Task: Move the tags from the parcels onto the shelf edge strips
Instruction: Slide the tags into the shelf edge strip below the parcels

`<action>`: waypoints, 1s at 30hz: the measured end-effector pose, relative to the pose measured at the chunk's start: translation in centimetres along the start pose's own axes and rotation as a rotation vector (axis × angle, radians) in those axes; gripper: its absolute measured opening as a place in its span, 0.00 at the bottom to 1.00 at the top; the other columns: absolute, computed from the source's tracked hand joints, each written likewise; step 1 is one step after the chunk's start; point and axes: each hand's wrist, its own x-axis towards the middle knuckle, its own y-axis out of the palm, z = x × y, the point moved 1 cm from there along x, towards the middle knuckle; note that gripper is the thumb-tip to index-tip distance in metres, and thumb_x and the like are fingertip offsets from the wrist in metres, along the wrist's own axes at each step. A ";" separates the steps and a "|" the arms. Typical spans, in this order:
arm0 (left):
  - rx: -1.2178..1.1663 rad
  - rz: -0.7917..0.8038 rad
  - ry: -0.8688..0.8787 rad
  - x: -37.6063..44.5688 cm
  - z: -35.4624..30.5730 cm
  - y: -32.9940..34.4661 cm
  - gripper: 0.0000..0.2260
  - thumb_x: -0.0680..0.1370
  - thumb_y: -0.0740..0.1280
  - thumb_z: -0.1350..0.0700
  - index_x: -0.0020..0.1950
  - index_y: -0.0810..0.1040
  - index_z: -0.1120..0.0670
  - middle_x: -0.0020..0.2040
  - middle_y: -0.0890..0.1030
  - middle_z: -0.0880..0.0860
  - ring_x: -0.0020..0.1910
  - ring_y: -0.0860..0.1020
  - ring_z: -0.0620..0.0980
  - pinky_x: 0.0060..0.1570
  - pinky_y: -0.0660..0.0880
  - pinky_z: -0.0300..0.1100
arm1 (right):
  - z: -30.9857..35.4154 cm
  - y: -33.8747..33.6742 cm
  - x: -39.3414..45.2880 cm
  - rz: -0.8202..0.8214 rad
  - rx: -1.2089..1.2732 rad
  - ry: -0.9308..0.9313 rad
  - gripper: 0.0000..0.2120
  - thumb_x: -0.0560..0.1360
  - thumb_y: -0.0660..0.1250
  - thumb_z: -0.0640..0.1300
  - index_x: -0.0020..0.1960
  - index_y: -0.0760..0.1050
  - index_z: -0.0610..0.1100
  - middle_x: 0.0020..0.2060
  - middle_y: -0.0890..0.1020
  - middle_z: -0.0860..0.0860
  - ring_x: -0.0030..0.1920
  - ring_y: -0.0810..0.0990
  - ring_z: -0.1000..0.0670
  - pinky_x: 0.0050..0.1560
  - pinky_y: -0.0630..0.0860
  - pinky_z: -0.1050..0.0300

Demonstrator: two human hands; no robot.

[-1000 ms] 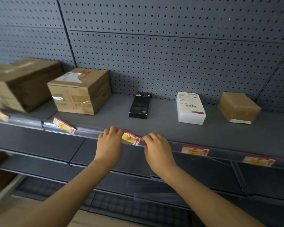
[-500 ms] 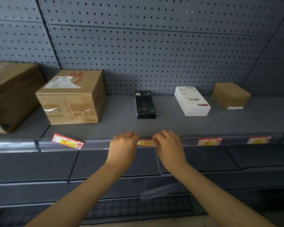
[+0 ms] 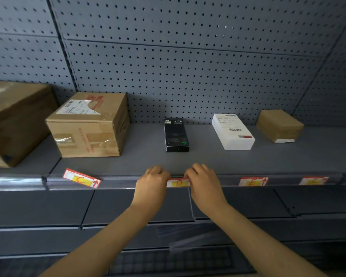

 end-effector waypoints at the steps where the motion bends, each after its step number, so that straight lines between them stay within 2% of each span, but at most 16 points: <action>1: 0.003 0.014 0.002 0.0 -0.3 -0.2 0.09 0.71 0.70 0.69 0.45 0.82 0.56 0.44 0.80 0.55 0.43 0.78 0.57 0.30 0.68 0.43 | 0.0 0.0 0.0 0.001 -0.008 -0.006 0.14 0.69 0.72 0.34 0.52 0.77 0.45 0.50 0.78 0.49 0.51 0.74 0.48 0.50 0.74 0.55; 4: 0.058 0.044 0.016 -0.1 -1.1 -0.7 0.15 0.56 0.76 0.73 0.33 0.79 0.57 0.32 0.78 0.55 0.29 0.77 0.56 0.23 0.61 0.38 | -0.1 0.2 -0.2 -0.013 -0.009 -0.008 0.12 0.68 0.70 0.31 0.48 0.78 0.42 0.45 0.79 0.47 0.47 0.76 0.46 0.45 0.74 0.53; 6: 0.070 0.026 0.006 -0.2 -1.0 -0.7 0.16 0.54 0.78 0.73 0.31 0.78 0.57 0.30 0.77 0.55 0.27 0.76 0.56 0.21 0.62 0.38 | -0.2 0.1 -0.3 -0.033 0.009 -0.011 0.09 0.68 0.70 0.30 0.45 0.79 0.41 0.42 0.79 0.46 0.44 0.76 0.46 0.42 0.73 0.53; 7: 0.062 0.027 0.004 -0.1 -0.9 -0.7 0.14 0.56 0.77 0.72 0.32 0.79 0.57 0.31 0.78 0.55 0.28 0.77 0.56 0.21 0.64 0.39 | -0.2 0.1 -0.2 -0.038 0.016 -0.020 0.08 0.68 0.70 0.30 0.43 0.79 0.41 0.41 0.79 0.46 0.43 0.76 0.46 0.40 0.73 0.53; 9: 0.046 0.031 -0.010 0.0 -0.6 -0.2 0.09 0.66 0.74 0.69 0.39 0.81 0.56 0.38 0.79 0.54 0.36 0.78 0.55 0.28 0.68 0.42 | -0.3 -0.1 -0.1 -0.030 0.025 -0.040 0.06 0.69 0.70 0.32 0.43 0.79 0.41 0.41 0.79 0.46 0.43 0.76 0.46 0.40 0.74 0.53; 12: 0.078 0.023 -0.030 0.1 -0.5 0.3 0.08 0.75 0.65 0.65 0.50 0.79 0.54 0.48 0.79 0.53 0.47 0.77 0.54 0.36 0.66 0.41 | -0.2 -0.2 0.1 -0.018 0.012 -0.027 0.06 0.71 0.68 0.33 0.46 0.78 0.41 0.43 0.79 0.46 0.45 0.75 0.46 0.42 0.73 0.53; 15: 0.097 0.034 -0.028 0.0 -0.8 0.3 0.10 0.75 0.64 0.64 0.54 0.76 0.53 0.52 0.77 0.52 0.50 0.75 0.53 0.40 0.66 0.40 | 0.2 -0.2 -0.2 0.000 -0.024 -0.016 0.09 0.70 0.66 0.32 0.49 0.77 0.41 0.46 0.77 0.45 0.48 0.75 0.44 0.45 0.69 0.53; 18: 0.090 0.036 -0.034 -0.6 -0.8 0.4 0.13 0.74 0.65 0.64 0.57 0.74 0.53 0.55 0.75 0.53 0.53 0.74 0.53 0.46 0.70 0.41 | 0.9 -0.2 -0.8 0.011 -0.071 -0.051 0.14 0.71 0.65 0.33 0.56 0.74 0.42 0.52 0.76 0.46 0.54 0.72 0.44 0.53 0.69 0.52; 22: 0.105 0.034 -0.069 -1.6 -0.1 0.1 0.18 0.73 0.64 0.66 0.61 0.73 0.53 0.59 0.72 0.53 0.56 0.73 0.53 0.54 0.71 0.42 | 2.5 0.2 -1.2 0.018 -0.060 -0.085 0.17 0.72 0.64 0.33 0.60 0.72 0.43 0.55 0.74 0.46 0.56 0.71 0.45 0.56 0.68 0.52; 25: 0.087 0.005 -0.099 -2.8 1.1 -0.5 0.18 0.70 0.66 0.70 0.57 0.78 0.57 0.55 0.75 0.57 0.51 0.76 0.58 0.49 0.74 0.48 | 3.9 0.9 -0.9 0.018 -0.022 -0.128 0.18 0.71 0.64 0.32 0.60 0.72 0.42 0.54 0.75 0.46 0.56 0.71 0.44 0.57 0.68 0.52; 28: 0.089 0.010 -0.114 -4.4 2.7 -1.0 0.16 0.64 0.70 0.72 0.49 0.81 0.59 0.49 0.79 0.60 0.42 0.79 0.61 0.40 0.76 0.51 | 6.5 1.6 -0.9 -0.023 -0.013 -0.179 0.17 0.63 0.71 0.30 0.51 0.78 0.41 0.46 0.79 0.45 0.48 0.77 0.43 0.49 0.76 0.50; 30: 0.096 0.019 -0.126 -5.2 4.0 -1.6 0.15 0.65 0.71 0.71 0.49 0.81 0.59 0.50 0.80 0.60 0.43 0.79 0.61 0.40 0.77 0.52 | 8.4 2.4 -1.0 -0.022 0.039 -0.207 0.18 0.59 0.74 0.30 0.47 0.80 0.40 0.42 0.81 0.45 0.45 0.79 0.43 0.45 0.79 0.49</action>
